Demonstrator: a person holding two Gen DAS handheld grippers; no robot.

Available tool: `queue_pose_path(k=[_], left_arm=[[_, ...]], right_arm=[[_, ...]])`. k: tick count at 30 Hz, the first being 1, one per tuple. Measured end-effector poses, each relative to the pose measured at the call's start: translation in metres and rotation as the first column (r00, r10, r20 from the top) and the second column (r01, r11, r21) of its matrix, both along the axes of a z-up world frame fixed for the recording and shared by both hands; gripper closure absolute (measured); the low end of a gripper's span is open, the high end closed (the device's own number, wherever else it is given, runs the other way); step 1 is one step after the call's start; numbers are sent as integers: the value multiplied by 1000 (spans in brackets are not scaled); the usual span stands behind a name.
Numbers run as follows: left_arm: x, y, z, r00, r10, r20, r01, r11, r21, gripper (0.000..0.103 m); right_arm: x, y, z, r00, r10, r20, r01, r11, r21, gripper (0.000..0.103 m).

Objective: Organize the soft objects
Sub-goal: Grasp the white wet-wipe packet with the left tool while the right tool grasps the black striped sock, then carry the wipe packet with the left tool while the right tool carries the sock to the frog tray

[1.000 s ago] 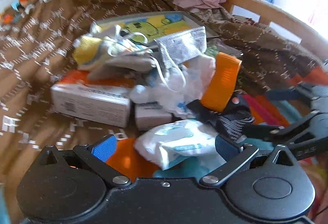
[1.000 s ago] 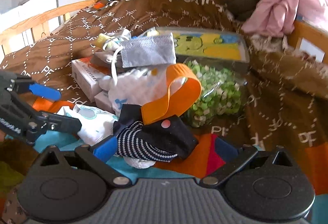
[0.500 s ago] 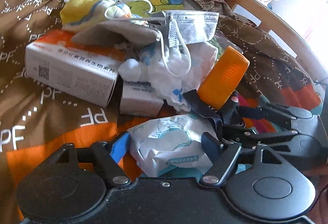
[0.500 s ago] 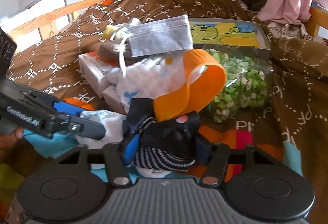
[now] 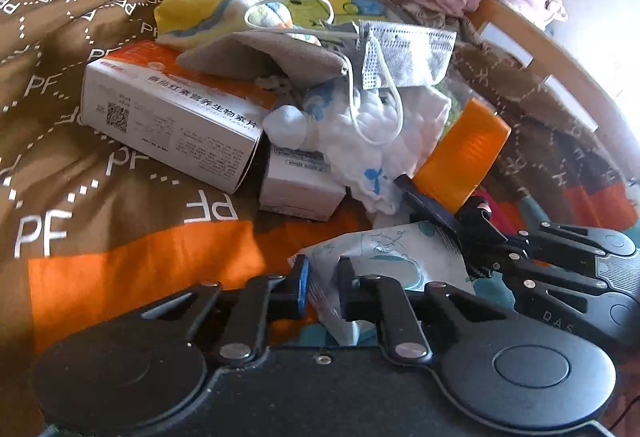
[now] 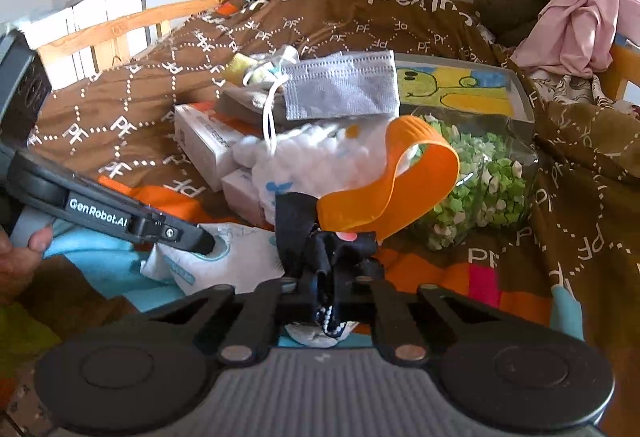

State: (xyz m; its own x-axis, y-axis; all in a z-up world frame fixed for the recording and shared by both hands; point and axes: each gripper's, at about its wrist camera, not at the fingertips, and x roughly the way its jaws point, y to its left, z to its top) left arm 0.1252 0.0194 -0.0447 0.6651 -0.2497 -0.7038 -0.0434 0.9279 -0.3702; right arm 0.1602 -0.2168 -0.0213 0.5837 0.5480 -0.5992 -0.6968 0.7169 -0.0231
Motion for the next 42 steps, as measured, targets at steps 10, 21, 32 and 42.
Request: queue_pose_path(k=[10,21,32,42], left_arm=[[-29,-5,19,996,22,88,-24,1000,15,97],[-53,-1,59,984,61,168,-66,998,22,102],[-24,12,120,965,82,251,-88,996,11,102],[66,36,142,967,51,251,-68,996,58,102]], right_arm=[[-19,-12,23,998,-5,59,1,997,73,97],[-41,-37,58,989,-72,126,48,981,190,98],[-29,-40,111,988,-57,141,16,960,280,98],[56,9,151,984,-39,175,-4,971,241,98]])
